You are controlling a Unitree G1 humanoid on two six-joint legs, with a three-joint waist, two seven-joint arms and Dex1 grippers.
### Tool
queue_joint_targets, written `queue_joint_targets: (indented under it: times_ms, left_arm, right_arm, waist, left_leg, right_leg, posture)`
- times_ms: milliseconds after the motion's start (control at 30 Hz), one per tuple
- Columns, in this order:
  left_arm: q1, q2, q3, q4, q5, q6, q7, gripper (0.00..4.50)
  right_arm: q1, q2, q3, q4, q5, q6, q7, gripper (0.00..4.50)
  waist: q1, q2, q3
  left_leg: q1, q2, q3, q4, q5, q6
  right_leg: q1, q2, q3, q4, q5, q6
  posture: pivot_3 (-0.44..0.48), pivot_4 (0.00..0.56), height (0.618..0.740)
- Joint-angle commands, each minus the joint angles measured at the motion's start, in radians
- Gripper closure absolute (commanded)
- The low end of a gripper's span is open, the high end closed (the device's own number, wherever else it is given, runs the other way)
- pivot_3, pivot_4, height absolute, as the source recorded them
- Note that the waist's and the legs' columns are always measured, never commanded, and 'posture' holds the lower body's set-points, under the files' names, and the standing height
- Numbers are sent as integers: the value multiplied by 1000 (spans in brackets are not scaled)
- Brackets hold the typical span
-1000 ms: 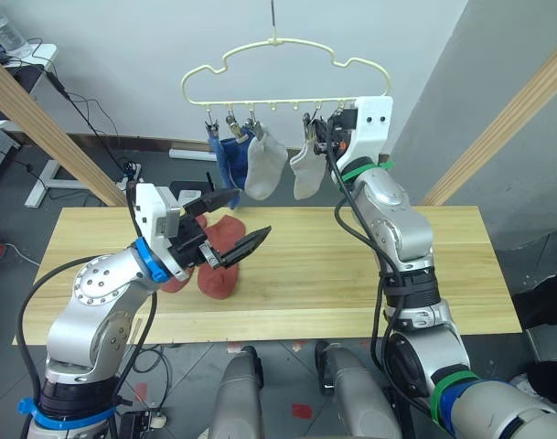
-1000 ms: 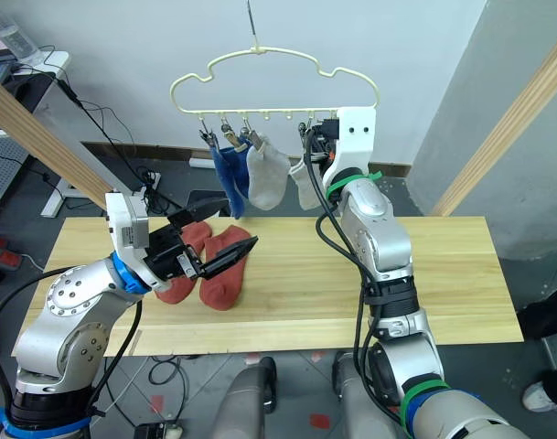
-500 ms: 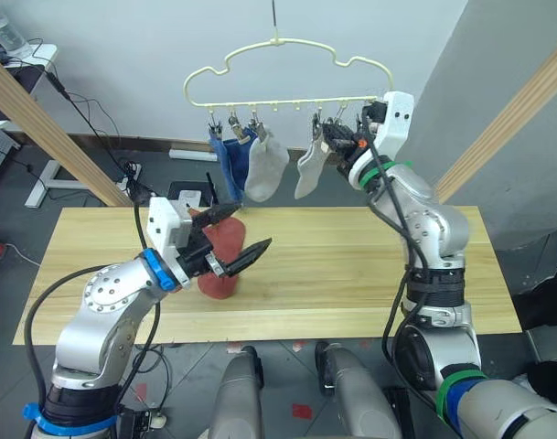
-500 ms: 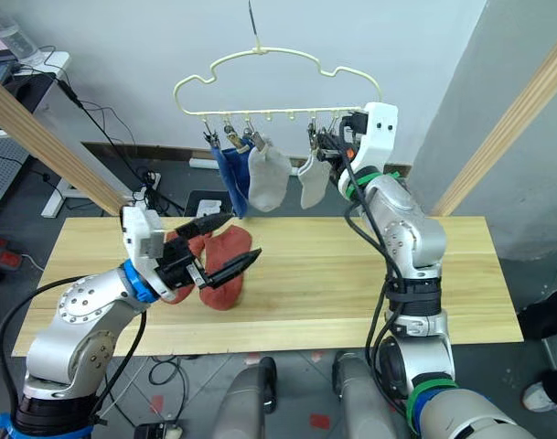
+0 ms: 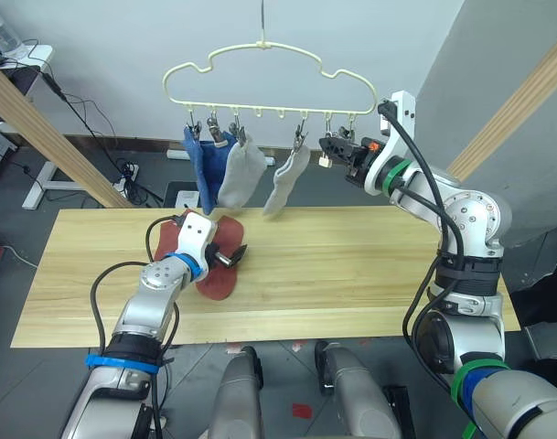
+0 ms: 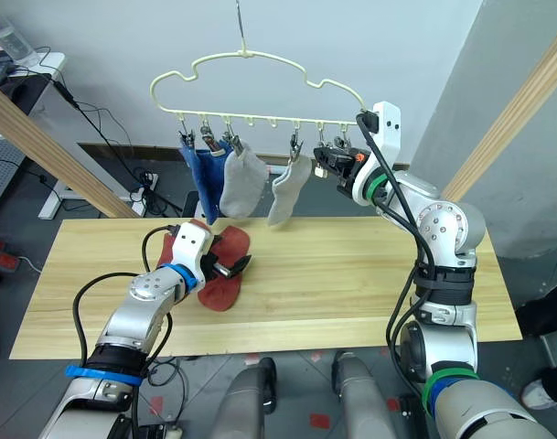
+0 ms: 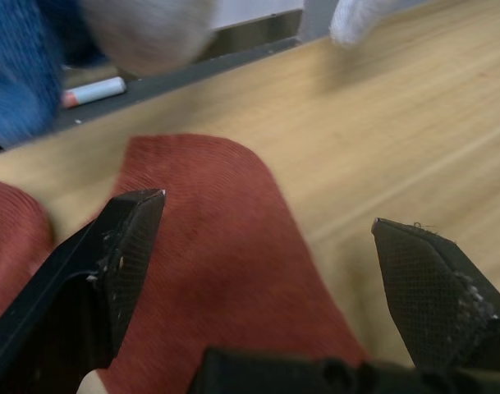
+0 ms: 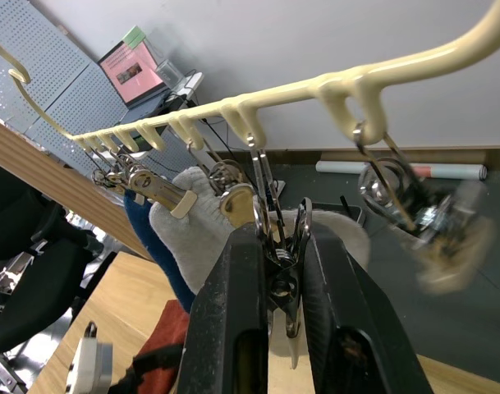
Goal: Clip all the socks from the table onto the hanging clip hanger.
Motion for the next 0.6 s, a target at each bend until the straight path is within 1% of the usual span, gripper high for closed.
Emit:
queue_joint_targets:
  times_ms: [33,67,200,300,400,567,600]
  left_arm:
    - [-53,-12,9,131,27,-16,21,0]
    - [-69,-16,12,160,30,-18,27,0]
    - [-115,-27,-13,250,41,41,-20,0]
    - [-112,-29,-34,255,42,57,-71,0]
    - [-84,-29,-37,206,31,38,-114,574]
    - [-37,-28,-45,103,23,36,-163,1897]
    - [-31,-28,-45,88,23,35,-165,2093]
  right_arm:
    - [-33,2,-1,-21,24,-5,6,4292]
    - [-34,2,-1,-20,24,-5,6,4292]
    - [-35,3,1,-22,20,-6,0,4292]
    - [-37,5,-2,-21,19,-5,-6,4292]
    - [-45,12,-15,-16,29,5,-19,4292]
    - [-59,16,-39,-2,47,30,-36,4292]
    - [-62,17,-42,1,50,34,-40,4292]
  waist:
    - [-1,0,0]
    - [-1,0,0]
    - [0,0,0]
    - [-1,0,0]
    - [-4,0,0]
    - [-5,0,0]
    - [-5,0,0]
  left_leg:
    - [0,0,0,0,0,0]
    - [0,0,0,0,0,0]
    - [0,0,0,2,0,0]
    - [0,-1,0,4,0,0]
    - [0,0,0,4,0,0]
    - [1,0,0,4,0,0]
    - [0,0,0,4,0,0]
  right_leg:
    - [0,0,0,0,0,0]
    - [0,0,0,0,0,1]
    - [1,0,0,1,-1,3]
    - [1,0,0,1,-1,3]
    - [2,0,1,1,0,4]
    - [2,0,1,2,0,3]
    - [2,0,0,2,0,3]
  posture:
    - [-75,354,740]
    - [-75,354,740]
    - [-88,358,740]
    - [-91,360,740]
    - [-92,366,740]
    - [-88,371,740]
    - [-86,371,740]
